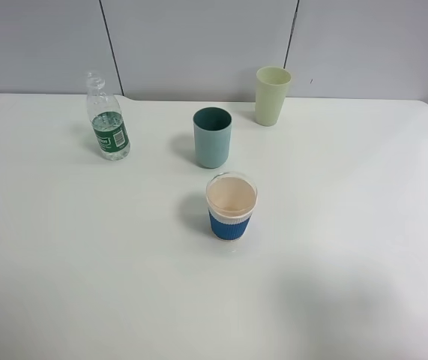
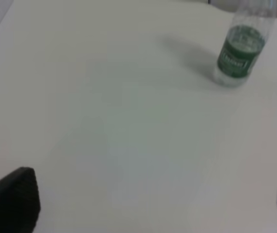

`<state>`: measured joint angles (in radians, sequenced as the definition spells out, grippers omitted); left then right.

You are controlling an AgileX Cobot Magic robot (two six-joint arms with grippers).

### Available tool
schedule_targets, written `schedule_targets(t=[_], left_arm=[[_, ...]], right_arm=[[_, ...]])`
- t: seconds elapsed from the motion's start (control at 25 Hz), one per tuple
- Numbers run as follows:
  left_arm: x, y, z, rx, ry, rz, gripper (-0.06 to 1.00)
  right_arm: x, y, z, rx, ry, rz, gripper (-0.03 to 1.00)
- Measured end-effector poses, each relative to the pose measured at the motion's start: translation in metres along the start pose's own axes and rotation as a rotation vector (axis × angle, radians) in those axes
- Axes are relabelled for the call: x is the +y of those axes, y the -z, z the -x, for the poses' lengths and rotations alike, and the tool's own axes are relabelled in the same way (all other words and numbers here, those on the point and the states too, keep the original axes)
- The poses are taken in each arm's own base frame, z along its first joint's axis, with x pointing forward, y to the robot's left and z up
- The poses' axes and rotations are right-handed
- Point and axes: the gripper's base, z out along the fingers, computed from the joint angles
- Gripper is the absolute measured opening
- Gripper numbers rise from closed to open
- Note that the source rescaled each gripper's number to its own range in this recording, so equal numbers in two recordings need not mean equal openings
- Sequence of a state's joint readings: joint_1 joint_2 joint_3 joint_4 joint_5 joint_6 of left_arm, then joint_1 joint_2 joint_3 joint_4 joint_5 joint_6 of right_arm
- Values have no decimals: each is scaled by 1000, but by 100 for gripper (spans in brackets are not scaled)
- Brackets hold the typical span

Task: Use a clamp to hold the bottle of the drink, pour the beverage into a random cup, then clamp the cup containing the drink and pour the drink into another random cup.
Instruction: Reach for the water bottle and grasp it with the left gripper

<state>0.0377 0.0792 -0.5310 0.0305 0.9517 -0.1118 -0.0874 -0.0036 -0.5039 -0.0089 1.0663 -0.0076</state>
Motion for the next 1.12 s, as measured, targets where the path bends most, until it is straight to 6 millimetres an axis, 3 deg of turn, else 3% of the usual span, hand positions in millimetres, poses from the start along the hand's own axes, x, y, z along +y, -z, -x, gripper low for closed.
schedule_targets(t=[0.52, 1.12], left_arm=[[-6, -63, 34, 94, -33, -5, 100], [-8, -108, 32, 281, -62, -10, 100]], right_arm=[[0, 0, 0, 0, 0, 0, 100], [0, 0, 0, 0, 0, 0, 100]])
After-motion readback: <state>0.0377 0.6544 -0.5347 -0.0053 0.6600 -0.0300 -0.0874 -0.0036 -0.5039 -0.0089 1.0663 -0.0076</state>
